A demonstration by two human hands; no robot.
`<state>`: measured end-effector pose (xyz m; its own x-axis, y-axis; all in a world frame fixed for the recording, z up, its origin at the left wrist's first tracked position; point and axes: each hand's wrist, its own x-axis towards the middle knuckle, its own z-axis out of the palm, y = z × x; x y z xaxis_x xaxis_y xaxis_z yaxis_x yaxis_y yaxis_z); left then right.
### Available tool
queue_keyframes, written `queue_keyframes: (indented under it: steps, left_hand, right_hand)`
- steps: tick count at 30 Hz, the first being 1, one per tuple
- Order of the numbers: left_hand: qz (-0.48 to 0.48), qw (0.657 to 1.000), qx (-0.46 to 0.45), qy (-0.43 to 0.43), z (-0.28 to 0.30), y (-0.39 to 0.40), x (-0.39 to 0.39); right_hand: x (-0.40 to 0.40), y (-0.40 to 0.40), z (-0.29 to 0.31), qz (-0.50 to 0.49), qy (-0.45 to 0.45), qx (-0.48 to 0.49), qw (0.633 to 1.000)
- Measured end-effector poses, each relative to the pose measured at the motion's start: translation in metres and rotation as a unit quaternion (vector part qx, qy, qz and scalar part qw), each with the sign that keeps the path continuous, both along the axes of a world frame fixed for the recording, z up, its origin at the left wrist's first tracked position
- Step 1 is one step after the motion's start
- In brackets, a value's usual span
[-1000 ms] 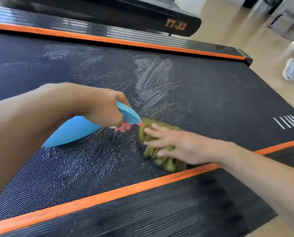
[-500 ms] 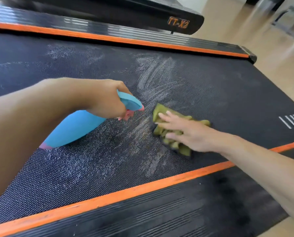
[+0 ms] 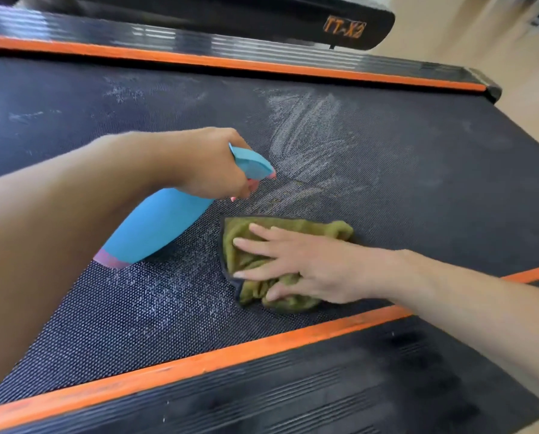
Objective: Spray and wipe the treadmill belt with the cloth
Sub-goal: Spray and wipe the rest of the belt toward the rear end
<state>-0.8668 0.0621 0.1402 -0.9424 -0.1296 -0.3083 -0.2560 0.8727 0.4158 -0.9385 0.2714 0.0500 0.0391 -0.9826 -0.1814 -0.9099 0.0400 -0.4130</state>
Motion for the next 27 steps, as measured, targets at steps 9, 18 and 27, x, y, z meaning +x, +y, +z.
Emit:
queue_keyframes:
  steps: [9,18,27]
  left_hand:
    - [-0.004,0.999,0.012,0.043,-0.01,-0.005,0.001]
    - [-0.008,1.0,0.021,0.02,-0.007,-0.004,0.003]
    - [0.034,0.999,0.015,0.011,-0.017,-0.023,0.005]
  right_hand:
    - [-0.061,0.024,0.002,-0.136,-0.073,-0.005,0.988]
    - [0.023,-0.004,-0.011,0.083,-0.08,-0.007,0.993]
    - [-0.037,0.0,-0.004,-0.244,-0.117,-0.017,0.963]
